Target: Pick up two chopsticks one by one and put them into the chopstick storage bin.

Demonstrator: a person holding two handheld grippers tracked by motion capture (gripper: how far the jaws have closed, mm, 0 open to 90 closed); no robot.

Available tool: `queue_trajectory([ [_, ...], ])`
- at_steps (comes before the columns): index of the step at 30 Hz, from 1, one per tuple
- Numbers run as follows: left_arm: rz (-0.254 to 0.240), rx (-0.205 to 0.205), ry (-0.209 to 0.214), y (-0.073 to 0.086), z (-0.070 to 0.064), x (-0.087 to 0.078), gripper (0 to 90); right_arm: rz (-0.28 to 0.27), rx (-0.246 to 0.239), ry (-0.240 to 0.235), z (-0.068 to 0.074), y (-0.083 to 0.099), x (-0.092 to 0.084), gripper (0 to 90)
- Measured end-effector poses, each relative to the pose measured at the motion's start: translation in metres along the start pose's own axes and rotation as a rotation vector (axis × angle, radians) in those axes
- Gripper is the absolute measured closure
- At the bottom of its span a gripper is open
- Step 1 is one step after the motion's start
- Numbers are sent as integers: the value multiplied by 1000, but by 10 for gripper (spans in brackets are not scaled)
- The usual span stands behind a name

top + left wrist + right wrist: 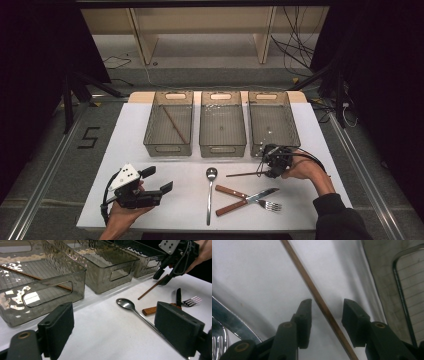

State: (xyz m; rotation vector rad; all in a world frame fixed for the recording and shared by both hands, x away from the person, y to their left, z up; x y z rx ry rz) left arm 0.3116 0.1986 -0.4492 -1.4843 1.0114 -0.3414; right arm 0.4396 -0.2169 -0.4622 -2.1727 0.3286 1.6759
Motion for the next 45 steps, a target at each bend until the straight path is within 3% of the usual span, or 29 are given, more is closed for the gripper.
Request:
queue_trajectory([
  [16,1,1,0,0,0,0,156,66,-72,-21,3,-9,1,759],
  [32,4,4,0,0,0,0,157,76,-172,-28,7,-11,0,849],
  [39,4,5,-2,0,0,0,157,59,-189,-27,9,-11,-2,854],
  [45,5,5,0,0,-1,0,157,9,-195,-14,11,-13,-14,854],
])
Point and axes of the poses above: each handheld gripper's, and its own axes: x roughly forward along the jaws, y roughly out of its underside, z roughly to its left, the point moved 1 cm from there along x, roughly forward along the jaws, and after that the axes turned 7 degrees about y, right-handed, at the moved point
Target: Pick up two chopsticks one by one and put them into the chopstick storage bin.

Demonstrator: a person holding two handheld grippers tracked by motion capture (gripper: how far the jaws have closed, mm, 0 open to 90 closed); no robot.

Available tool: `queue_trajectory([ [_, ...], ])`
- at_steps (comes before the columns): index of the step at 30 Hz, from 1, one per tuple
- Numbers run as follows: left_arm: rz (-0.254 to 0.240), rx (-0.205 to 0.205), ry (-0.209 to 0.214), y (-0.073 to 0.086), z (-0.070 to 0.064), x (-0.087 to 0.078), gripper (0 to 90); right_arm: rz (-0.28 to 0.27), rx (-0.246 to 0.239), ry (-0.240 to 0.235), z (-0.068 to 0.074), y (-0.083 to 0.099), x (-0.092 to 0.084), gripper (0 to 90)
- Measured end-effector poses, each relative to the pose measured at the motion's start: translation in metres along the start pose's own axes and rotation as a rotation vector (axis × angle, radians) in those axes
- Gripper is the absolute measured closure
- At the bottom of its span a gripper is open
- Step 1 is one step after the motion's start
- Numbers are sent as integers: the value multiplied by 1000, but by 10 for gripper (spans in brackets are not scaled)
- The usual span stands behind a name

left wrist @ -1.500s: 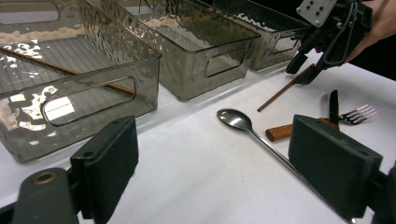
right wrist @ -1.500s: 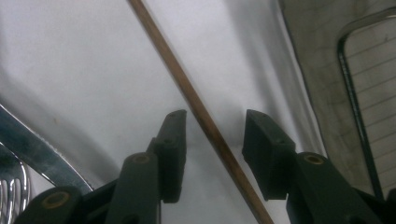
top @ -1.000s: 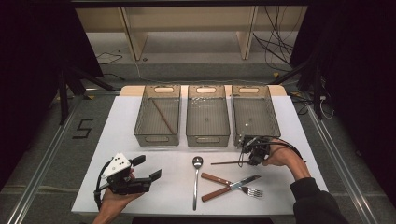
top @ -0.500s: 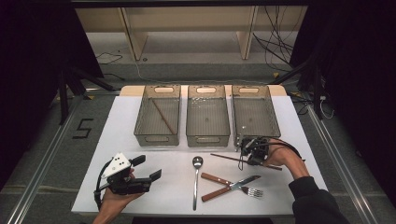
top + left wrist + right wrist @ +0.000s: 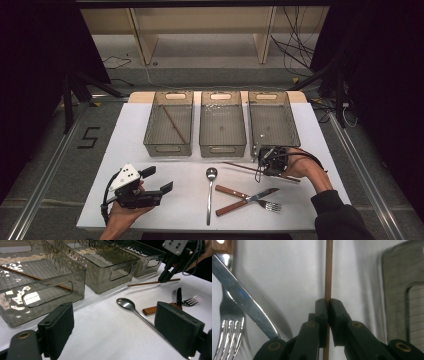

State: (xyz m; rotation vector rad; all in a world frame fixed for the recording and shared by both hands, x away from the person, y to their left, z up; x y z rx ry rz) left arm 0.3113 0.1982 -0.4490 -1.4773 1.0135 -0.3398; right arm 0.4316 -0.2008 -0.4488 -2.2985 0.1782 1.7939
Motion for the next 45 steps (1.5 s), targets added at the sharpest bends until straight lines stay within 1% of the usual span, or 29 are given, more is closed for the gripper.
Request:
queue_trajectory([
  [1,0,0,0,0,0,0,157,-3,0,3,0,-1,-3,854],
  [5,-1,0,-1,0,0,0,157,-56,-11,19,2,-9,-17,854],
  [7,-1,0,-1,0,0,0,157,-88,-9,19,3,-14,-24,854],
  [12,-1,2,-2,0,0,-1,156,-163,8,14,4,-26,-36,854],
  [13,-1,1,-2,0,1,-1,157,-180,18,10,4,-28,-38,854],
  [17,-1,1,-2,0,1,-1,157,-248,79,3,4,-36,-46,854],
  [18,-4,-2,-3,0,0,0,157,-268,83,2,3,-38,-48,854],
  [20,-4,-2,-2,0,0,-1,157,-296,122,0,3,-43,-52,854],
  [21,-4,-2,-3,0,0,0,157,-315,151,-5,2,-45,-54,854],
  [23,-2,0,-1,0,0,0,157,-353,193,-14,0,-49,-57,855],
  [27,-4,-2,-2,0,0,0,157,-412,265,-12,-4,-59,-62,855],
  [31,-4,-1,0,0,1,-1,157,-476,342,-25,-9,-69,-66,854],
  [32,-4,2,0,0,1,-1,157,-486,353,-17,-9,-72,-66,855],
  [34,-4,3,0,0,1,-1,157,-506,380,-20,-10,-78,-66,855],
  [41,-9,2,-2,0,1,-1,157,-601,471,-64,-14,-96,-66,854],
  [45,-9,-1,-1,0,1,-1,157,-633,511,-85,-17,-105,-65,854],
])
Point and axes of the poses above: each handheld gripper's, and its own axes: x roughly forward along the jaws, y roughly out of its underside, z roughly to its left, the point moved 1 cm from there along x, roughly forward along the jaws, and after that the axes turned 7 degrees about y, right-handed, at the moved point
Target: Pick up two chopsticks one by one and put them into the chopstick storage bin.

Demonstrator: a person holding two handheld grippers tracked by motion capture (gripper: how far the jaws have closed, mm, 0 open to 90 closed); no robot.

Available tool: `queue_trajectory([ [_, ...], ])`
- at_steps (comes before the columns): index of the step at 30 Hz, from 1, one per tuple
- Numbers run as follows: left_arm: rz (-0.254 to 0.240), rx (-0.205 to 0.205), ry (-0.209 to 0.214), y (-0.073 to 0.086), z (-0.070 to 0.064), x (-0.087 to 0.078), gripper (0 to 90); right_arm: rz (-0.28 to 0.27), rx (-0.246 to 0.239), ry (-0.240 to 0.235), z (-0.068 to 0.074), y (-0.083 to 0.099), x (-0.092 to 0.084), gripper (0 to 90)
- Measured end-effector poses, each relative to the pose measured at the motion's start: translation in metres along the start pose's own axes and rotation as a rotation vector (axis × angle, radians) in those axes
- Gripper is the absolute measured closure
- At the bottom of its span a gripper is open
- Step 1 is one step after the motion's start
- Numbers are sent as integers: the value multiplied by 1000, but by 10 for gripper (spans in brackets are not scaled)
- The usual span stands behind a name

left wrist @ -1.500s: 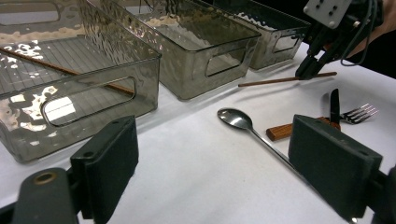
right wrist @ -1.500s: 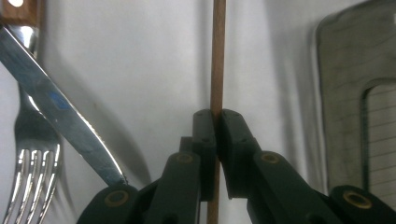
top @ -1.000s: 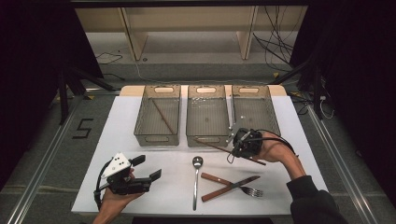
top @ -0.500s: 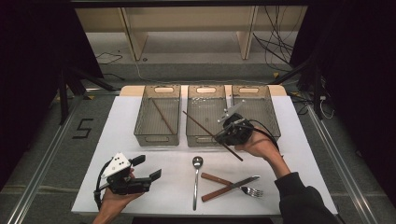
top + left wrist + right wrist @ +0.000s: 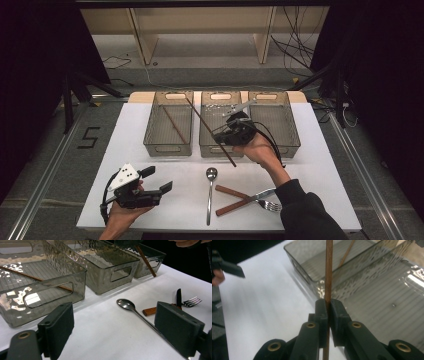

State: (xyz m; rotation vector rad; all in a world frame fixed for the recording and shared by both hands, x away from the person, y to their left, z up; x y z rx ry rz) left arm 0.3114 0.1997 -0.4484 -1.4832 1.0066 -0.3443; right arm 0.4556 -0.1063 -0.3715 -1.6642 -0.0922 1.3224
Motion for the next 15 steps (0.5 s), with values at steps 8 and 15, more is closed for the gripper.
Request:
queue_trajectory([
  [8,1,-2,1,0,0,-1,157,-55,68,-42,0,-17,12,855],
  [15,-2,-4,3,0,0,-1,157,-86,103,-42,4,-35,23,855],
])
Point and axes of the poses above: each handheld gripper's, and its own axes: x roughly forward along the jaws, y roughly out of its underside, z roughly to its left, the point moved 1 cm from there along x, roughly forward along the jaws, and after that the axes turned 7 degrees about y, right-handed, at the moved point
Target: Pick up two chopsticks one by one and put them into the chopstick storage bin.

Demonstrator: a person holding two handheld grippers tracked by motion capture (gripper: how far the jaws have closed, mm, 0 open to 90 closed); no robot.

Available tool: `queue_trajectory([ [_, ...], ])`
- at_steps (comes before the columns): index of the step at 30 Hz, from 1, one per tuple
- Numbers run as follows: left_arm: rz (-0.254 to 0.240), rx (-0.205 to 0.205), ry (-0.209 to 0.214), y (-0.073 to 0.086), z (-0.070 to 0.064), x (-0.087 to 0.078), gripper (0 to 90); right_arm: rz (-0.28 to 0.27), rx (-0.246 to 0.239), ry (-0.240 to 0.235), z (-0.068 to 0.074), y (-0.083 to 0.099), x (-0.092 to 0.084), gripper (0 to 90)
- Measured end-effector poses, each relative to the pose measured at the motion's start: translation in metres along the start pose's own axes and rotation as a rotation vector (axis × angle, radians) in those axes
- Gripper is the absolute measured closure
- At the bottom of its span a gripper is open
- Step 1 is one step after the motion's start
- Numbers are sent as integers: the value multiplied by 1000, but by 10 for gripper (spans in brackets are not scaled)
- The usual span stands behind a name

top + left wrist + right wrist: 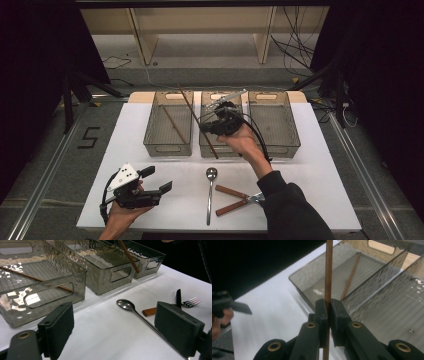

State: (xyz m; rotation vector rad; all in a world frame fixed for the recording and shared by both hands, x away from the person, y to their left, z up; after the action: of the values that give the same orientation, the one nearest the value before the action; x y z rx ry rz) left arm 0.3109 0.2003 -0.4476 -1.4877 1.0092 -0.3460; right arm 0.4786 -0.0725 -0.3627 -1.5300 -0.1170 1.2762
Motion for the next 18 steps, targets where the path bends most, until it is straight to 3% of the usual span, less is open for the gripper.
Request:
queue_trajectory([
  [18,-4,1,5,0,0,-1,156,-44,53,20,9,-35,32,855],
])
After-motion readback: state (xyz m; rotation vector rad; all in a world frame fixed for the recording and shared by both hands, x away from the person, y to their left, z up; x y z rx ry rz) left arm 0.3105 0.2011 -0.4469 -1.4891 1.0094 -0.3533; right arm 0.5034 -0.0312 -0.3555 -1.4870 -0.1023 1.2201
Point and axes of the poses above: each handheld gripper's, and its own axes: x roughly forward along the jaws, y roughly out of its underside, z roughly to its left, the point moved 1 cm from there along x, roughly forward along the jaws, and after that the axes turned 7 degrees about y, right-handed, at the moved point
